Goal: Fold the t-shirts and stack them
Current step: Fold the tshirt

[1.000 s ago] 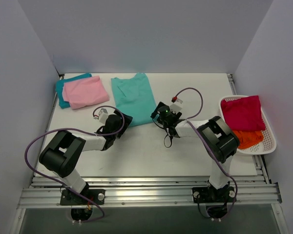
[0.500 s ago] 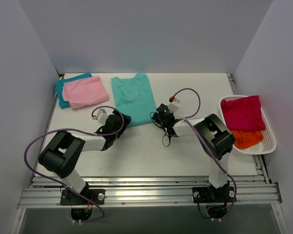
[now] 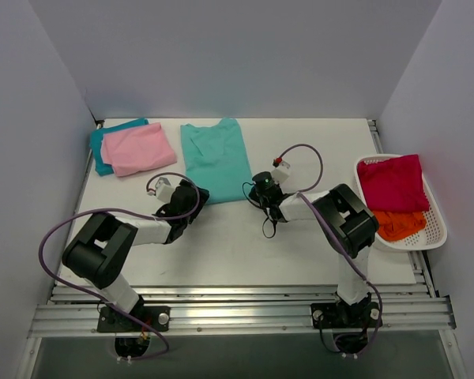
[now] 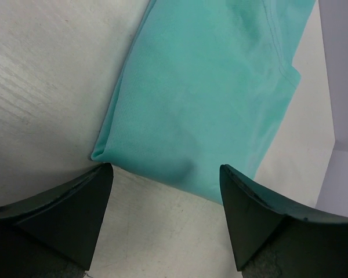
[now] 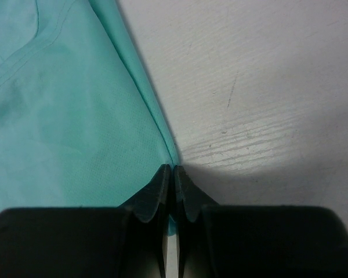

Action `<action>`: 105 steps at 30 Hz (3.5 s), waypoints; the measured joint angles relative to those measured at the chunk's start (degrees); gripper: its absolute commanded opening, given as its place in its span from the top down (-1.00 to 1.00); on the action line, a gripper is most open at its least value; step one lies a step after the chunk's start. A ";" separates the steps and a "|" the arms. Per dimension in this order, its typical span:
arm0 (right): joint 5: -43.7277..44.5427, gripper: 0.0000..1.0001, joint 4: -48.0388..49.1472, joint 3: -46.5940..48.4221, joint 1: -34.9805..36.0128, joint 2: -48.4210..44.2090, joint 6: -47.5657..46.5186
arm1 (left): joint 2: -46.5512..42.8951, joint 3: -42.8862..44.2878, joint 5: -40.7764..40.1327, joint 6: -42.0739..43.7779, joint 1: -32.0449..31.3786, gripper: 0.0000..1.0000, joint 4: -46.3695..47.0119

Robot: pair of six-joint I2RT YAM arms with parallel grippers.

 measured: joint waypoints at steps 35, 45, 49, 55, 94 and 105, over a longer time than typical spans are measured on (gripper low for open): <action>7.58 1.00 -10.73 -10.93 10.29 -21.81 3.10 | -24.92 -5.33 -3.54 5.44 -8.13 0.95 -20.11; 12.96 1.00 -18.58 -10.64 13.03 -31.10 3.56 | -37.38 -5.62 -6.38 6.67 -9.11 0.94 -30.67; 13.79 1.00 -20.50 -8.00 13.14 -31.36 3.28 | -37.53 -3.67 -7.41 7.67 -9.29 0.90 -32.98; 16.31 1.00 -21.33 -2.51 13.11 -30.01 2.08 | -34.62 2.03 -9.81 10.27 -9.09 0.86 -33.81; 9.35 1.00 -20.28 18.73 1.18 -10.12 -4.50 | -1.49 30.91 6.14 25.16 6.73 0.88 -25.09; 7.69 1.00 -19.78 22.40 0.57 -10.03 -5.64 | -0.33 35.69 7.58 26.60 8.00 0.88 -25.99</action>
